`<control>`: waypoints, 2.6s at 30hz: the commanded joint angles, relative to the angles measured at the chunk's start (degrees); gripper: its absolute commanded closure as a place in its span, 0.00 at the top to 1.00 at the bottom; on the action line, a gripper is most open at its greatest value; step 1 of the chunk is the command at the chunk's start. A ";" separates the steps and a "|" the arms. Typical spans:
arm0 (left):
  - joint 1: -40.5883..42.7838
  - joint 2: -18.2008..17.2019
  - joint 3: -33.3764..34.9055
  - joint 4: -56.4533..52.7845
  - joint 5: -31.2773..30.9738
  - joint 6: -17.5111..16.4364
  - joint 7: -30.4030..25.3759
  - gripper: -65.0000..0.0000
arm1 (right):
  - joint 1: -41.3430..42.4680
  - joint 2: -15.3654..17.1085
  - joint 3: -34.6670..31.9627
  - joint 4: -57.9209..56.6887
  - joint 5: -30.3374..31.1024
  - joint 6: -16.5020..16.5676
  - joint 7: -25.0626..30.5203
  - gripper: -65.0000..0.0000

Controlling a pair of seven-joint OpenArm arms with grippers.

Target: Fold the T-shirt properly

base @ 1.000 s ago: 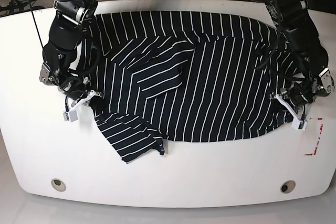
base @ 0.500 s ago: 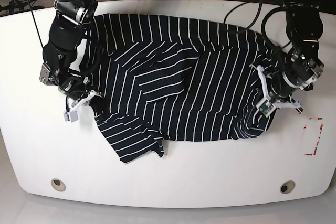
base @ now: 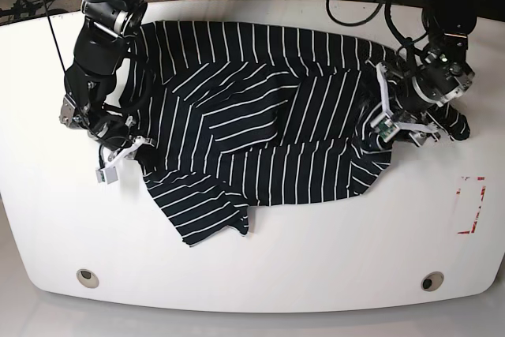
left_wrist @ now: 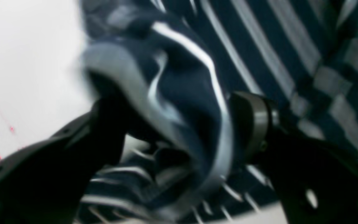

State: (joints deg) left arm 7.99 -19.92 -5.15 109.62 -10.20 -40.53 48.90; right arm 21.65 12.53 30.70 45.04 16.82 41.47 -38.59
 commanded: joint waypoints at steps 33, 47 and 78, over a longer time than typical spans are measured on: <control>-19.02 4.05 -18.54 -23.87 -21.76 0.53 14.88 0.66 | -0.07 0.34 -0.24 -0.07 -3.76 -1.47 -3.74 0.05; -19.02 5.11 -9.49 -31.25 -21.67 0.53 11.36 0.66 | -0.07 0.34 -0.24 -0.07 -3.76 -1.47 -3.74 0.05; -19.02 1.07 -4.13 -19.21 -19.30 0.53 11.36 0.01 | 0.02 0.34 -0.24 -0.07 -3.76 -1.47 -3.65 0.05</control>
State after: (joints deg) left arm -9.74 -16.86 -9.08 87.77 -30.76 -39.92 61.19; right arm 21.65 12.38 30.70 44.99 16.82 41.45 -38.57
